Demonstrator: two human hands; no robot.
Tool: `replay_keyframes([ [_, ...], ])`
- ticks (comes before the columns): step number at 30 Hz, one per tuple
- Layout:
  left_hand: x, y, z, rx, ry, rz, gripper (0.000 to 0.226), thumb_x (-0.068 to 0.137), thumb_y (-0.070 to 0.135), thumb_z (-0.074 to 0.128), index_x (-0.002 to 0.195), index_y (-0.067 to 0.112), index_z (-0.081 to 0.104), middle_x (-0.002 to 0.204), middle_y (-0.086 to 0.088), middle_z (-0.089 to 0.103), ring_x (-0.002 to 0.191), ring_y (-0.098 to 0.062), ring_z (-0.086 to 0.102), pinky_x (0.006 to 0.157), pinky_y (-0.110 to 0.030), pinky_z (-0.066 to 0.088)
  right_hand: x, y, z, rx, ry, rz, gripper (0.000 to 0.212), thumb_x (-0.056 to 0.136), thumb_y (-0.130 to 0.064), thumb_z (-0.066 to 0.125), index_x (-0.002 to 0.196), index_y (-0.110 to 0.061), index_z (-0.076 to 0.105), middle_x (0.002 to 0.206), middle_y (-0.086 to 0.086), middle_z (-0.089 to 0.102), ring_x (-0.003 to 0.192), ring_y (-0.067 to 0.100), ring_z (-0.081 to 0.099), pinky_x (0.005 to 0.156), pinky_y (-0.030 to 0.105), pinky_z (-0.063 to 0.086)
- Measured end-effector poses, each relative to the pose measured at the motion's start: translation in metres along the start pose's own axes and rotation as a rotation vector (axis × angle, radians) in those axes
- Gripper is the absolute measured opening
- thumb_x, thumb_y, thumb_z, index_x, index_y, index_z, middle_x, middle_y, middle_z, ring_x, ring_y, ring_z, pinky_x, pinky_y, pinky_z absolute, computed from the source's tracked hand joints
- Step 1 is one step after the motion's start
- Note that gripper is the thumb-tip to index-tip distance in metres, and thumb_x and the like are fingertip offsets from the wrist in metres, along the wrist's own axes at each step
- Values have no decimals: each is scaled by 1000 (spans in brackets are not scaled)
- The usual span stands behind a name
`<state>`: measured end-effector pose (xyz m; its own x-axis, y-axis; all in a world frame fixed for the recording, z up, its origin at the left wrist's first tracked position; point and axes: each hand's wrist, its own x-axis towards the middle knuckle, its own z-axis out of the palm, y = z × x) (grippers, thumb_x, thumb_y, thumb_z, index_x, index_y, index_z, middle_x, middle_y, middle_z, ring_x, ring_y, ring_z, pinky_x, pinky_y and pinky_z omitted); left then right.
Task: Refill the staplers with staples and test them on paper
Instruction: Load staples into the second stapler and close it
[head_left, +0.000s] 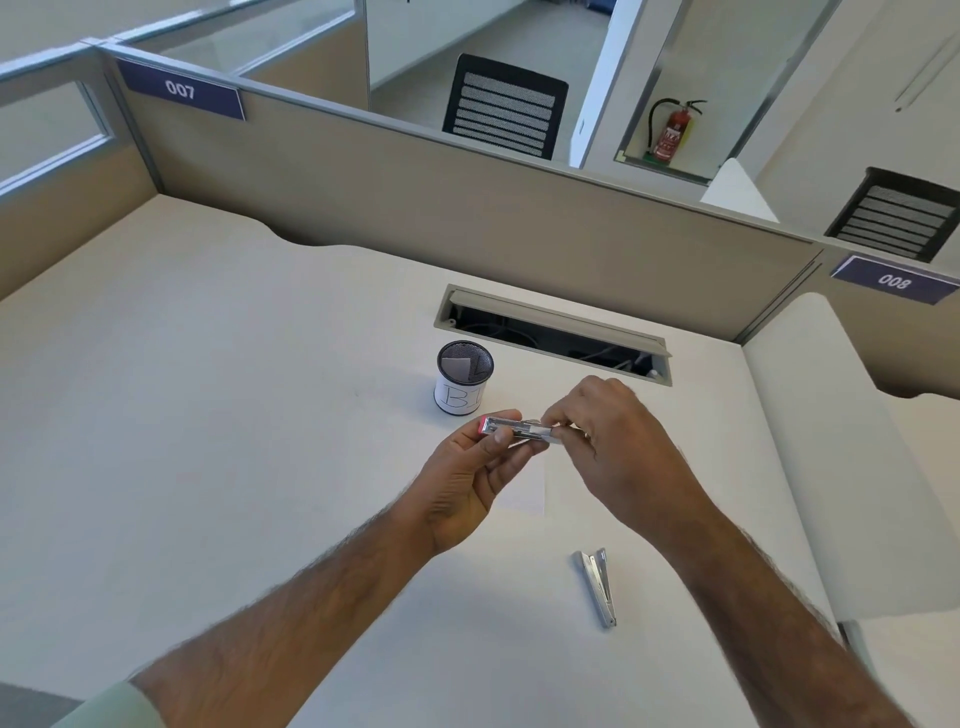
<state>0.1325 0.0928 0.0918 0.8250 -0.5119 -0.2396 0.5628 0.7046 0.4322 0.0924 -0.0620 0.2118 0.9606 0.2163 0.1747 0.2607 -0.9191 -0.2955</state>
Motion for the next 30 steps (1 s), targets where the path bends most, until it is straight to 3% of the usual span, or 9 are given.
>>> replay_keyframes([
  [5,-4,-6,5,-99,15,-46,21,86,3,66,100,4,82,114,-23,75,101,-32,77,76,-25,63,3,-6,-8,45,-9,-4,17,93,-9,66,110,-11,68,99,2,67,90,17,53,82,33,46],
  [13,-11,-10,6,-130,35,-76,23,84,3,67,103,3,81,121,-26,72,102,-33,76,78,-28,64,3,-6,-12,-21,-21,-82,11,95,-13,66,104,-14,73,94,1,70,88,20,56,78,32,45],
  [17,-11,-5,6,-47,5,-11,19,86,5,69,102,5,79,117,-25,73,103,-34,76,79,-27,63,3,-4,-9,24,10,-116,11,90,-5,70,100,-8,75,92,5,70,85,21,60,75,31,48],
  [21,-11,3,8,116,-56,41,16,87,9,73,101,10,79,113,-22,75,105,-35,75,81,-25,61,-3,-2,0,147,72,-43,13,88,-6,72,96,-13,65,88,2,67,79,19,60,69,30,50],
  [30,-16,6,14,284,-121,52,18,88,8,72,106,8,77,110,-17,76,103,-26,74,88,-29,60,-5,5,14,61,-3,-170,3,92,-8,67,89,-9,66,88,4,60,82,21,52,72,40,48],
])
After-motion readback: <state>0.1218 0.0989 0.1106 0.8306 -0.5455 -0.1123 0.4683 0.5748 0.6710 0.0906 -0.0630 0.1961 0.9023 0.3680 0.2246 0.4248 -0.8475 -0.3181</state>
